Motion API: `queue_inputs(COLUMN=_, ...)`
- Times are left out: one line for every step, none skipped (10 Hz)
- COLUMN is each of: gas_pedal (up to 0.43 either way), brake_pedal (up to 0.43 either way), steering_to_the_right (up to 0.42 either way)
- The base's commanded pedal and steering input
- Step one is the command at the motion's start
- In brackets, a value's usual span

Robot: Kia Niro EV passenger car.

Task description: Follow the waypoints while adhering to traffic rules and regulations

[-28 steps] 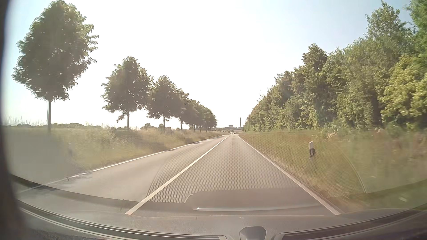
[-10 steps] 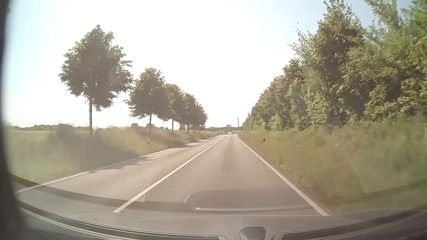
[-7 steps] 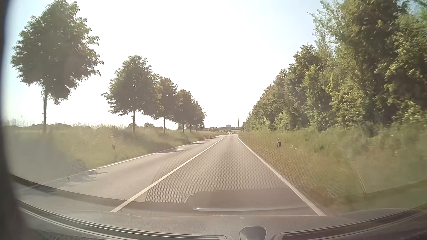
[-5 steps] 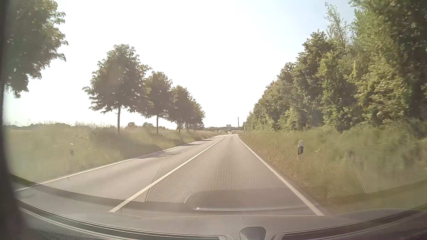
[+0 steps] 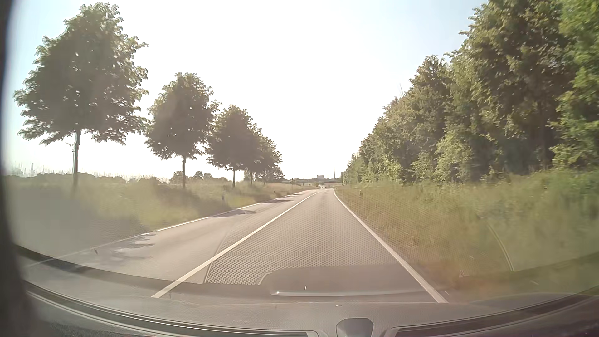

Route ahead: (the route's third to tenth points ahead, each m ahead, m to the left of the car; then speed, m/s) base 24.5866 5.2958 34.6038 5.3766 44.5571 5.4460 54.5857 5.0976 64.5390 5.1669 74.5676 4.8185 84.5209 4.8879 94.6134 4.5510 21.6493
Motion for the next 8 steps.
queue_inputs(gas_pedal=0.197, brake_pedal=0.006, steering_to_the_right=0.002)
queue_inputs(gas_pedal=0.197, brake_pedal=0.006, steering_to_the_right=0.002)
queue_inputs(gas_pedal=0.197, brake_pedal=0.006, steering_to_the_right=0.003)
queue_inputs(gas_pedal=0.197, brake_pedal=0.006, steering_to_the_right=0.002)
queue_inputs(gas_pedal=0.197, brake_pedal=0.006, steering_to_the_right=0.002)
queue_inputs(gas_pedal=0.197, brake_pedal=0.006, steering_to_the_right=0.002)
queue_inputs(gas_pedal=0.197, brake_pedal=0.006, steering_to_the_right=0.002)
queue_inputs(gas_pedal=0.197, brake_pedal=0.006, steering_to_the_right=0.002)
